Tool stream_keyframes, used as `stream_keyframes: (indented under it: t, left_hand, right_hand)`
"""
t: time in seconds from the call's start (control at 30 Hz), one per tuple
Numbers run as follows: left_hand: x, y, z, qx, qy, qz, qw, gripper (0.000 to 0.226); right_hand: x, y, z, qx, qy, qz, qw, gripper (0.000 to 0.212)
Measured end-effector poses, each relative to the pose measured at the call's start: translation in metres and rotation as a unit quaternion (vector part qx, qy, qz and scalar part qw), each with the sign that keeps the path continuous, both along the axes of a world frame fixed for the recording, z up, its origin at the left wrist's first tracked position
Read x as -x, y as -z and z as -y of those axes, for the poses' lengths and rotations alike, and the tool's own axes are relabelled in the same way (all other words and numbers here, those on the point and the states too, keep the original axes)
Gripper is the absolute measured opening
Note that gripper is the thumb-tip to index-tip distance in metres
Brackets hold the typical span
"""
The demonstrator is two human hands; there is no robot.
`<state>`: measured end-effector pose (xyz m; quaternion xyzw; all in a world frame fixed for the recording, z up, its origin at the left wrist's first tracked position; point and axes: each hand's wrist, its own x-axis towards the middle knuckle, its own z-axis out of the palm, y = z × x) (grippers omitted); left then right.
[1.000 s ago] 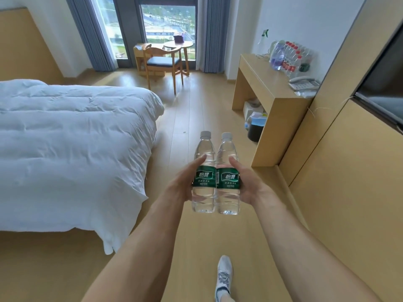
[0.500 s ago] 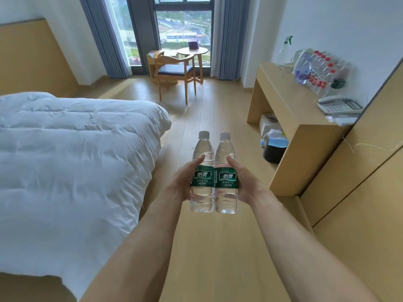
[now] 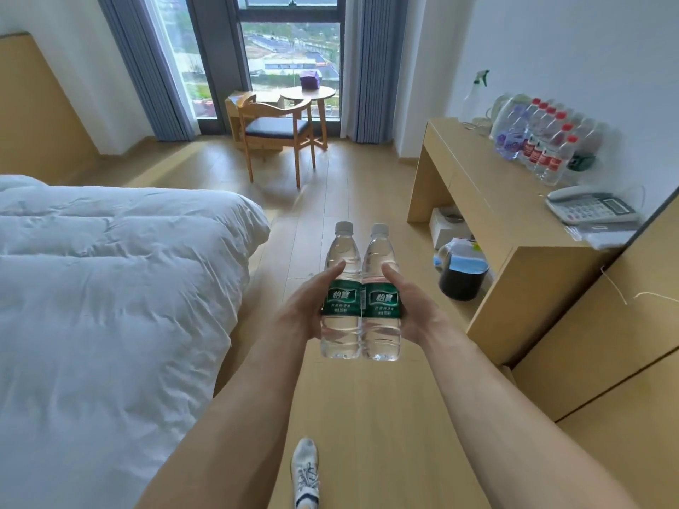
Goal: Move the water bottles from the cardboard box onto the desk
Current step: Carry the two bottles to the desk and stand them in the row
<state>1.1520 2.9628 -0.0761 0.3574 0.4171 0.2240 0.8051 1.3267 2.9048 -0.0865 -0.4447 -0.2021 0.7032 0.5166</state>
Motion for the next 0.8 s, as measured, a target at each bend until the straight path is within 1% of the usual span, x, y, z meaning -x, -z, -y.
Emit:
stream_keyframes:
  t: [0.1, 0.3, 0.4, 0.5, 0.6, 0.8]
  left_hand:
    - [-0.011, 0.004, -0.057, -0.005, 0.014, -0.013, 1.000, 0.050]
    - [-0.026, -0.008, -0.176, 0.005, 0.055, 0.017, 0.998, 0.050]
    - [-0.036, -0.015, -0.229, 0.004, 0.073, 0.028, 0.997, 0.056]
    - [-0.047, -0.017, -0.269, 0.008, 0.093, 0.014, 0.996, 0.058]
    - [-0.060, -0.015, -0.307, 0.012, 0.108, 0.022, 0.994, 0.061]
    - [-0.089, -0.008, -0.372, 0.019, 0.119, 0.012, 0.993, 0.065]
  right_hand:
    - [-0.008, -0.001, -0.050, 0.010, 0.021, 0.002, 1.000, 0.052]
    - [-0.014, -0.015, -0.157, 0.016, 0.051, 0.021, 0.998, 0.055]
    - [-0.019, -0.025, -0.202, 0.010, 0.066, 0.017, 0.998, 0.056]
    - [-0.029, -0.029, -0.237, 0.008, 0.073, 0.016, 0.997, 0.056]
    - [-0.038, -0.029, -0.270, 0.004, 0.083, 0.019, 0.996, 0.053]
    - [-0.065, -0.020, -0.332, 0.015, 0.082, 0.013, 0.996, 0.052]
